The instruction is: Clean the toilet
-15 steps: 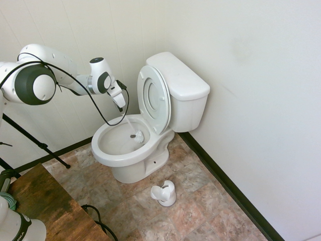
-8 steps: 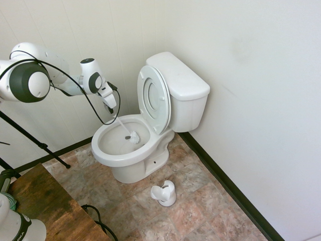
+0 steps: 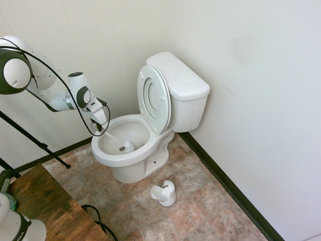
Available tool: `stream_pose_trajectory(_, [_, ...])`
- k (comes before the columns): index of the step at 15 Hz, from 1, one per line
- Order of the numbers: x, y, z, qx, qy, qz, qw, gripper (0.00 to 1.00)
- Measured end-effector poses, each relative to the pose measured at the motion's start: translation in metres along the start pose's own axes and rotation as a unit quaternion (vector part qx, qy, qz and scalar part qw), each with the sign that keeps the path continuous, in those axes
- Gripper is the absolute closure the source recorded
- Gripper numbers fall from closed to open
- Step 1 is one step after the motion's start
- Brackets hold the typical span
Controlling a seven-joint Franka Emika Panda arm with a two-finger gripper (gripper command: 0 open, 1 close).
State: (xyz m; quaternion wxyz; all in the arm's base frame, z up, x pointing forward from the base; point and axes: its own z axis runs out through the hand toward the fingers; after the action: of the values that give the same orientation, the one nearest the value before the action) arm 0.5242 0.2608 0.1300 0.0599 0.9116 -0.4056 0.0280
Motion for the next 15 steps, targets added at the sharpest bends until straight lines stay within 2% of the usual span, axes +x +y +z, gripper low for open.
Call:
stream_pose_trajectory(3, [0.049, 0.035, 0.006, -0.004, -0.026, 0.021, 0.999, 1.00])
stream_pose_trajectory(6, [0.096, 0.050, 0.004, 0.003, -0.032, 0.049, 0.998, 1.00])
stream_pose_trajectory(11, [0.145, 0.016, 0.000, 0.022, -0.029, 0.076, 0.996, 1.00])
stream_pose_trajectory(15, [0.163, -0.019, -0.009, 0.045, -0.023, 0.087, 0.995, 1.00])
